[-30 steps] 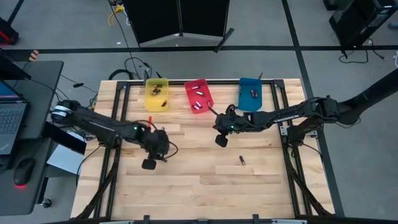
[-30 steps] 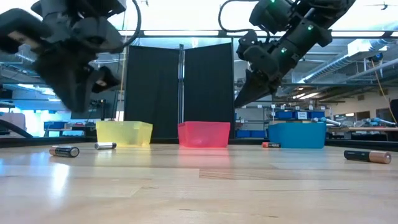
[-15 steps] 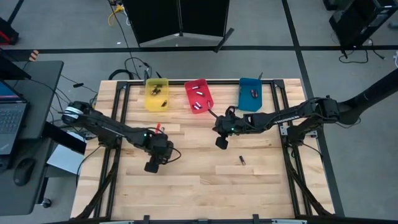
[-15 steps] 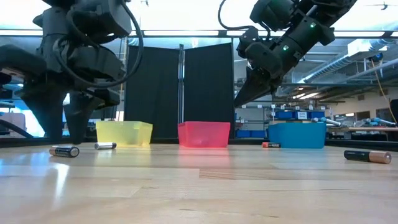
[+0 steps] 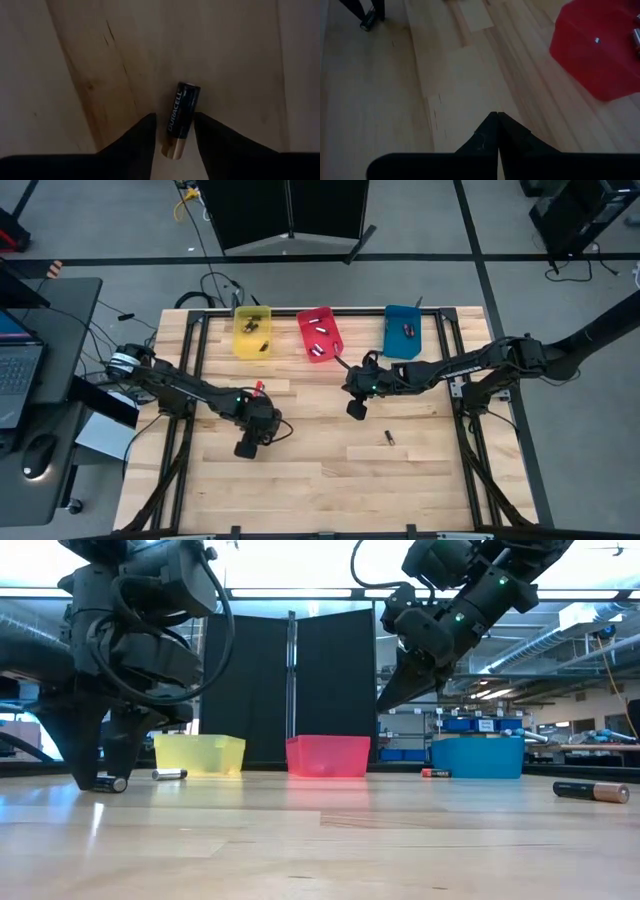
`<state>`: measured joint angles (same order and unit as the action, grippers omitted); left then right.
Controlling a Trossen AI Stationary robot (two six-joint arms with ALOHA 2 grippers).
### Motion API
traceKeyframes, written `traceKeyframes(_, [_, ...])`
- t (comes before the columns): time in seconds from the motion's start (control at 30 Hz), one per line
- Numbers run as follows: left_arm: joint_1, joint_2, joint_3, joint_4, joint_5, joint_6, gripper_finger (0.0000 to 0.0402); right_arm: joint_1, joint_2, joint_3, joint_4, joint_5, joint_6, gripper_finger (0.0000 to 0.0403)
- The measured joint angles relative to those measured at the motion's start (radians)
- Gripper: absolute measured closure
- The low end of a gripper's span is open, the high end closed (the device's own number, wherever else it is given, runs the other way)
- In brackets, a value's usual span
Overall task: Sort batteries
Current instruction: Put the left brown battery into the yellow bin
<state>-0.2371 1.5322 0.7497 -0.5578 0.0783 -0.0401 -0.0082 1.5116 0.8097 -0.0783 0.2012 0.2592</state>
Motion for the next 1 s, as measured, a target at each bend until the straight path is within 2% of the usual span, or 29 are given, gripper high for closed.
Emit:
traceKeyframes(0.27, [0.000, 0.000, -0.001, 0.013, -0.034, -0.023, 0.0353, 0.002, 0.000, 0.000, -0.001, 0.000, 0.000, 0.0390])
traceKeyframes(0.33, [-0.002, 0.000, 0.002, 0.023, -0.082, -0.075, 0.0359, 0.007, 0.000, 0.000, -0.001, 0.000, 0.000, 0.0390])
traceKeyframes(0.5, [0.009, 0.004, 0.052, -0.042, -0.115, -0.145, 0.0359, 0.029, 0.000, 0.000, -0.006, 0.016, 0.000, 0.0391])
traceKeyframes(0.63, [0.045, -0.002, 0.151, -0.174, -0.173, -0.163, 0.0359, 0.044, 0.000, 0.000, -0.006, 0.019, 0.000, 0.0390])
traceKeyframes(0.8, [0.164, -0.064, 0.236, -0.290, -0.224, -0.172, 0.0359, 0.065, 0.000, 0.001, -0.016, 0.019, 0.000, 0.0391])
traceKeyframes(1.0, [0.438, -0.196, 0.247, -0.329, -0.238, -0.162, 0.0359, 0.088, 0.000, 0.001, -0.055, 0.045, 0.010, 0.0391])
